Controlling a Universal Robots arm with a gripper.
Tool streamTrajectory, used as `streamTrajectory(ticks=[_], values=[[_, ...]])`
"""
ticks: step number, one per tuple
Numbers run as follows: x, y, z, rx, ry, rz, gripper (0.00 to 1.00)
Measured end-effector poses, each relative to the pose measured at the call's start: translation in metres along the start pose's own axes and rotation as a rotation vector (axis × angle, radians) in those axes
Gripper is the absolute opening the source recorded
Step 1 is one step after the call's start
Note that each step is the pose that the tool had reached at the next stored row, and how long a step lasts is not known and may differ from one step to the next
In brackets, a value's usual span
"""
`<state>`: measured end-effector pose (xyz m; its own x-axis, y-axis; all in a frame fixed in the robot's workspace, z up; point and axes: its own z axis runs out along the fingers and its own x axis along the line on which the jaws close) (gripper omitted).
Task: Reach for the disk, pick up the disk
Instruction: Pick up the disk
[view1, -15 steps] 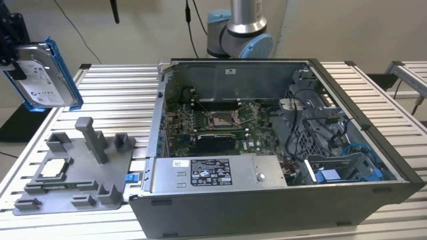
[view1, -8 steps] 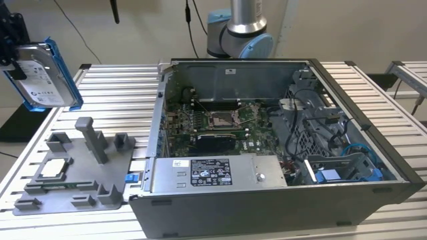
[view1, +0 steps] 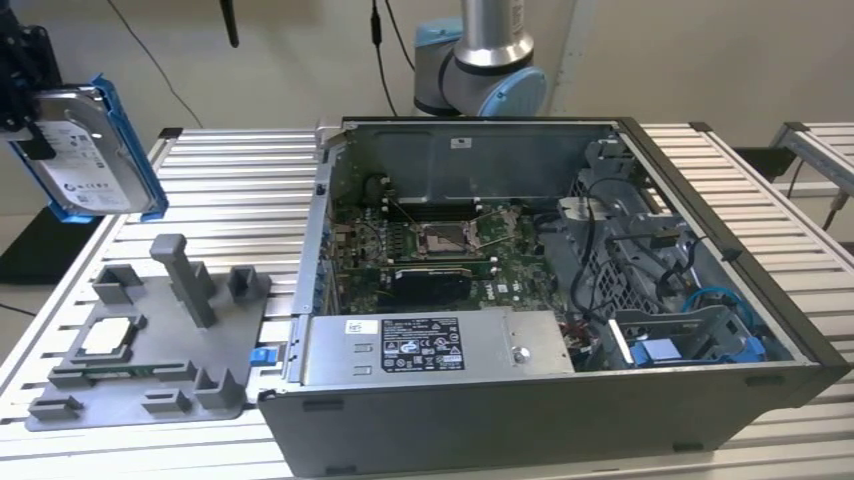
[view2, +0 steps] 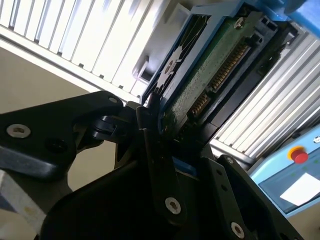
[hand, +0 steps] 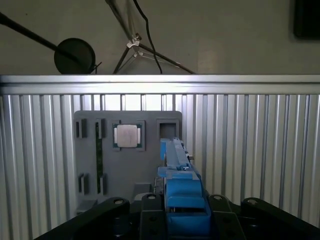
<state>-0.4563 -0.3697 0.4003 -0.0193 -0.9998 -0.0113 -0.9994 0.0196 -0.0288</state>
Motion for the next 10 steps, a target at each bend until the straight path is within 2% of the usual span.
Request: streamTrajectory(ticks=[8,10], values=[[-0.0004,-0.0195,0.0006,0.0001,0.0000,0.000,0.00],[-0.0004,-0.0203,0.0000,-0.0003,0.0001,0.000,0.00]])
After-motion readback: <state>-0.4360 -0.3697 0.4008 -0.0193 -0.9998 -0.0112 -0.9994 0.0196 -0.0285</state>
